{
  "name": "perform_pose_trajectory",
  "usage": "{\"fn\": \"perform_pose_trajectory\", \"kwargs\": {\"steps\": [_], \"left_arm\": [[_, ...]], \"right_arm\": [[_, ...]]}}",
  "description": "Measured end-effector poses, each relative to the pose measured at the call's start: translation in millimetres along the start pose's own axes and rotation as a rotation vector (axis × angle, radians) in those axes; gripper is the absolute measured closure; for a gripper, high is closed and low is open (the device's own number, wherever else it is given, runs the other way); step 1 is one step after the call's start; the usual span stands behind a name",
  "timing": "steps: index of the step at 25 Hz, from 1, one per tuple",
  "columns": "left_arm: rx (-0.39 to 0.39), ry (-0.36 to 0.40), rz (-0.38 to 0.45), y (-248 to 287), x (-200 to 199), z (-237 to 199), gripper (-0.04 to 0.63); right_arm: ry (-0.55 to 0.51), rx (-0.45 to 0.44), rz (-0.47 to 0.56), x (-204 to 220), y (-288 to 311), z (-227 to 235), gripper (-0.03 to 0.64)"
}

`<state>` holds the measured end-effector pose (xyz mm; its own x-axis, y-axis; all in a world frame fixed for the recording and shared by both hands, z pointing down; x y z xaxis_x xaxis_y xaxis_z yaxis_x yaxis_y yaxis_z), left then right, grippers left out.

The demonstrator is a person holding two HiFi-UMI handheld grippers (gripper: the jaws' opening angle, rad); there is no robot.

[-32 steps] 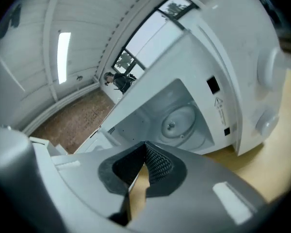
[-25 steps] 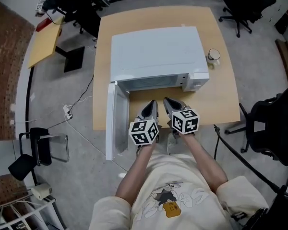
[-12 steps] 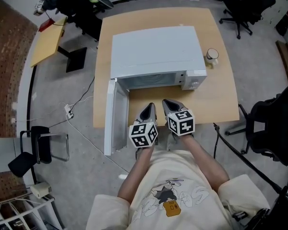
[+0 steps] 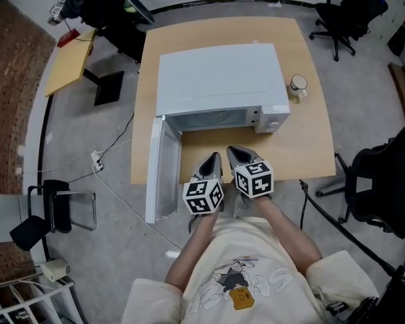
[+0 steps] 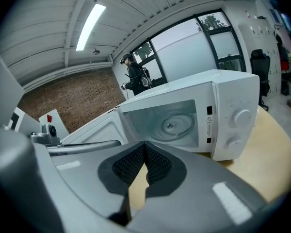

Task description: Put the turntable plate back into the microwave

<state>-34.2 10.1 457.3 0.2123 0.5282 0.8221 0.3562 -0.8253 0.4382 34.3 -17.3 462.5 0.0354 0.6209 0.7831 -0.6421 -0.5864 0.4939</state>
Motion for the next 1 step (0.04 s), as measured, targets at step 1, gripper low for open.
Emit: {"fn": "perform_pose_trajectory", "kwargs": {"steps": [1], "left_arm": [[0.001,-0.003,0.0,-0.3,0.2,0.0,0.595]], "right_arm": [[-0.001,0.0,-0.001,-0.2,0.3,-0.4,0.611]]}}
Point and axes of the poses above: the fingertips, and each gripper's own axes: y forward along the fingers, z to its right, x out of its underside, the point moved 3 cm from there along -y, backward along the fingers, and after that the axes turned 2 degrees about -z, right-handed, at the moved point
